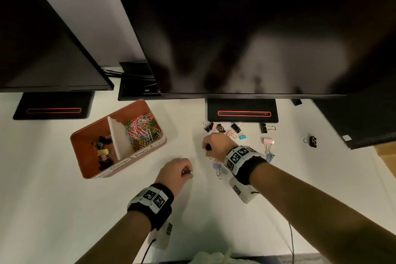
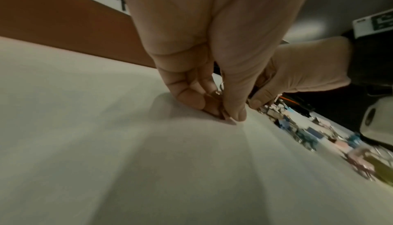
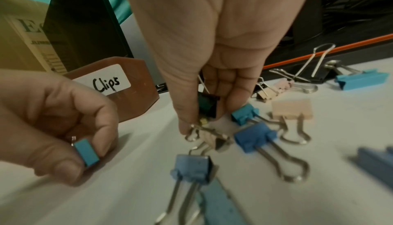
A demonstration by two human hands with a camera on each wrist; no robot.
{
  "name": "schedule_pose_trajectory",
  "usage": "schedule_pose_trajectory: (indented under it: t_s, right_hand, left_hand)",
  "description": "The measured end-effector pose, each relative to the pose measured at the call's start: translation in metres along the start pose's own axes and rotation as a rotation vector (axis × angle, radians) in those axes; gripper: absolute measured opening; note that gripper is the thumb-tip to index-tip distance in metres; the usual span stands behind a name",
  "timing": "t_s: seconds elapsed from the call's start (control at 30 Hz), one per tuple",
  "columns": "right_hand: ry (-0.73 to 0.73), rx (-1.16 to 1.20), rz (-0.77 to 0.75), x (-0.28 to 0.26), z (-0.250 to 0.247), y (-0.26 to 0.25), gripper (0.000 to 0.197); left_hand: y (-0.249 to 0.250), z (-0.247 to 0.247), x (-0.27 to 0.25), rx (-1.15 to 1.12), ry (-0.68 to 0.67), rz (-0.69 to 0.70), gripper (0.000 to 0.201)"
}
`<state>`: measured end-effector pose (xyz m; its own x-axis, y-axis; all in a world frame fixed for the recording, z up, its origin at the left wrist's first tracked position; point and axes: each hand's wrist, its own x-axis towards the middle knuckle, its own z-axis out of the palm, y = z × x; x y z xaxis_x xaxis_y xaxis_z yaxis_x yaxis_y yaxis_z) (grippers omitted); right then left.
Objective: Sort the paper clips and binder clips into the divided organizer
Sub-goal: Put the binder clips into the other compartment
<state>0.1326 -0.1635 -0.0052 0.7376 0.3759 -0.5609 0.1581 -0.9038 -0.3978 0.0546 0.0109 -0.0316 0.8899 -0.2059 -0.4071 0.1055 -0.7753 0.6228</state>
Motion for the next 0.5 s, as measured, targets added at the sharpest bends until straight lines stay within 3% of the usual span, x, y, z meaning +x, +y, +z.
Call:
schedule_pose_trajectory:
  t_s: [0.13, 0.3, 0.5]
  right_hand:
    - [0.0, -0.084, 0.005, 0.001, 0.003, -0.006, 0.021]
    - [0.012, -0.027, -0.022, -0.002, 0.009, -0.011, 0.025]
    - [0.133, 0.124, -0.238, -0.011, -0.006, -0.055, 0.023]
  left_hand:
    - [-0.009, -0.015, -0.012, -0.166, 0.086, -0.055, 0.011]
    - [-0.019, -0.05, -0.042, -0.285, 0.138, -0.035, 0.016]
    - [-0.037, -0.12, -0.082, -0.351, 0.351, -0.053, 0.026]
